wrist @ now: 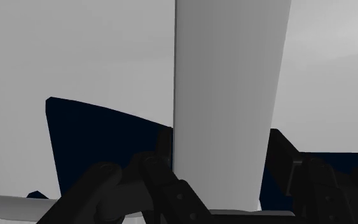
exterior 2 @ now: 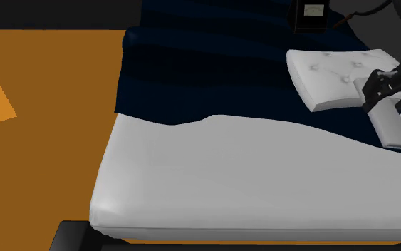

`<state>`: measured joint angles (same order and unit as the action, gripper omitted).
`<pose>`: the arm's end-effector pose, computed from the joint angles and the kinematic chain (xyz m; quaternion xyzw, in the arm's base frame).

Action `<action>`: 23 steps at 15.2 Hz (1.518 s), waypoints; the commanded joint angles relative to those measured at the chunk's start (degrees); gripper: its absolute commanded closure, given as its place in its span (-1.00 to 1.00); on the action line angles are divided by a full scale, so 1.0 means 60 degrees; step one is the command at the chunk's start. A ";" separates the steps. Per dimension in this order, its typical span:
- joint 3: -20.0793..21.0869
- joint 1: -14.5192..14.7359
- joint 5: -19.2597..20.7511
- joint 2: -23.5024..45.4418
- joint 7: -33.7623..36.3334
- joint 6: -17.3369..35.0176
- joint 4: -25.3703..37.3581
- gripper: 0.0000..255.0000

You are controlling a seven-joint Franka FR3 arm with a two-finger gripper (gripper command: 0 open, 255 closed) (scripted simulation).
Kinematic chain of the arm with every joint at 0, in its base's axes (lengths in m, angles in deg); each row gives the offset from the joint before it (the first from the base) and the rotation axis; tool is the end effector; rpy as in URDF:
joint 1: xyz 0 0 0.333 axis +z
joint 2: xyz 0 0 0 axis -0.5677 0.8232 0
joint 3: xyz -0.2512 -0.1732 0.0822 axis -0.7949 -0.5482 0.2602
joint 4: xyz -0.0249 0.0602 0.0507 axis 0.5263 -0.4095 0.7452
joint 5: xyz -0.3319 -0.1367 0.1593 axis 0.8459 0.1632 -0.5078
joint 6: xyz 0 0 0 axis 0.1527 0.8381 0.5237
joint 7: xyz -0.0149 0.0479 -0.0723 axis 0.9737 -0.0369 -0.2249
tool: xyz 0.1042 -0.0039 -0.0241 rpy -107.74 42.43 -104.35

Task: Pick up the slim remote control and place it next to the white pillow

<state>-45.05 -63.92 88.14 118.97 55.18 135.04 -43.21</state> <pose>0.6767 -0.3268 0.3171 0.9999 0.0027 -0.0038 0.0098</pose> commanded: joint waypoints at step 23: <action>-0.0117 -0.0037 0.0116 0.1643 -0.0011 0.1881 -0.0233 1.00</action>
<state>-45.72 -64.11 88.80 128.46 55.13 145.77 -44.47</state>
